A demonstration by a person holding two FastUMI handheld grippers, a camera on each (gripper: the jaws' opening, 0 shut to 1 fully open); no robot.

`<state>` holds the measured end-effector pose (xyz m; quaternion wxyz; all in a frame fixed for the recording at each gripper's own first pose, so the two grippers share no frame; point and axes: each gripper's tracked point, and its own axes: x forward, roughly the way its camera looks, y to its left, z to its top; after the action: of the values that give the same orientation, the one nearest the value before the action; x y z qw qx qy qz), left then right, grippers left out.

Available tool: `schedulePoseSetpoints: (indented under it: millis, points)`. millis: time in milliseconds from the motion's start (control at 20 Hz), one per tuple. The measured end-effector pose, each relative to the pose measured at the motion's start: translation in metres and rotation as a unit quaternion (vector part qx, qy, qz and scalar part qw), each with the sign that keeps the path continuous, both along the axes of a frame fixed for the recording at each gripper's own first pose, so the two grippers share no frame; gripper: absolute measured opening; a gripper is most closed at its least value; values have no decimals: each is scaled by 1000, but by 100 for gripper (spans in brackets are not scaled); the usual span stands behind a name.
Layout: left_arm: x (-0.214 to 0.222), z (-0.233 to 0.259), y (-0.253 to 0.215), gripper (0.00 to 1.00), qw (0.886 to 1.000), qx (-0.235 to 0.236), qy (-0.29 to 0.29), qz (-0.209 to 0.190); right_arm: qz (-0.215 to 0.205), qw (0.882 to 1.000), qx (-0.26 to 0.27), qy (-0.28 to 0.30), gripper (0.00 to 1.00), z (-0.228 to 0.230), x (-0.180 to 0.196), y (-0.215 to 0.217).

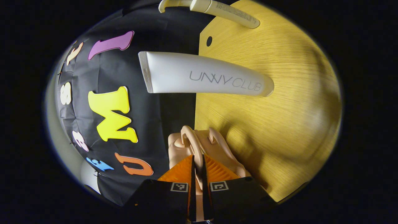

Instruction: First open the suitcase, pack the skin care products into it, and then close the suitcase.

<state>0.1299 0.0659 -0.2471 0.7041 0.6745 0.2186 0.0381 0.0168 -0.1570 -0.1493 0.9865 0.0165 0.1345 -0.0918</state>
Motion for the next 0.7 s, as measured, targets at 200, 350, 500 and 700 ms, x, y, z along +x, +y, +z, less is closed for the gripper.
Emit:
schedulePoseSetpoints:
  millis: [200, 350, 500, 700]
  points:
    - [-3, 12, -1, 1, 999, -48, 6, -7, -12, 1000, 0, -6, 80, 9, -2, 13]
    - [-6, 42, 9, 3, 995, -103, -11, -4, -24, 1000, -7, -10, 80, 17, -4, 31]
    - [-11, 81, 24, 2, 985, -168, -36, -1, -36, 999, -12, -18, 80, 31, -5, 55]
    - [-15, 147, 77, 3, 960, -265, -93, 16, -39, 998, -23, -33, 80, 52, 1, 101]
